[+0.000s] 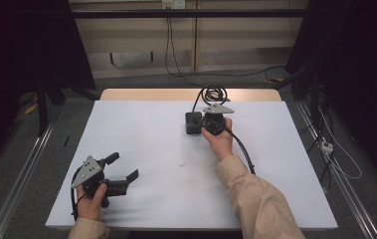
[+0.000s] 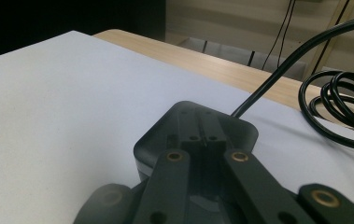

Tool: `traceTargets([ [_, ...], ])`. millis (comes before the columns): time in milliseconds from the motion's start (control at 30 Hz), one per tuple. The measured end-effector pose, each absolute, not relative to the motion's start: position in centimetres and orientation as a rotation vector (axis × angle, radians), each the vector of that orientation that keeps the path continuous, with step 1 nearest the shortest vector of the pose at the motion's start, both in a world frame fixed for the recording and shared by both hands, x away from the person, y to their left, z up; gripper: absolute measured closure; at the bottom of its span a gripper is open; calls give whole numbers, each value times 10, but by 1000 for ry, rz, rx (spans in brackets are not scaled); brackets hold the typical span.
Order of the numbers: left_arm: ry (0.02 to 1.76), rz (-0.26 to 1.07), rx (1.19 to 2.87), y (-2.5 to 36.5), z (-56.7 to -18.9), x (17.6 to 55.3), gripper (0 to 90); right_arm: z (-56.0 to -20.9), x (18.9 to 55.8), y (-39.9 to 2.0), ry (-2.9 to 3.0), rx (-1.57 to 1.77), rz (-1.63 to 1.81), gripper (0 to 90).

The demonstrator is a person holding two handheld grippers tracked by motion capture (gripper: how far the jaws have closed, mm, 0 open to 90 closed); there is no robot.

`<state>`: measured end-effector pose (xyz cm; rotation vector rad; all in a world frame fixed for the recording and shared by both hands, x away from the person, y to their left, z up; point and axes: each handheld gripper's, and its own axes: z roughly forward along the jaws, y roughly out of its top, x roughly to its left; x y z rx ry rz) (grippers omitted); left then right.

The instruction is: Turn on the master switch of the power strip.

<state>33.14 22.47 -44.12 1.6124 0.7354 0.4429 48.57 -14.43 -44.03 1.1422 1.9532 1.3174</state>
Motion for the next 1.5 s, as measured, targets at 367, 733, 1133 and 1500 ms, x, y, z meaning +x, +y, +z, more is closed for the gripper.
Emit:
traceTargets([
  [367, 736, 444, 1606, 224, -441, 331, 27, -442, 485, -143, 1955, 1112, 1316, 900],
  [733, 733, 447, 1608, 224, -440, 330, 27, -443, 485, -144, 1958, 1099, 1314, 900],
  [1133, 730, 449, 1610, 224, -440, 330, 27, -444, 485, -143, 1961, 1092, 1310, 900],
  [1500, 729, 448, 1610, 224, -440, 330, 27, -445, 485, -144, 1953, 1093, 1324, 900],
])
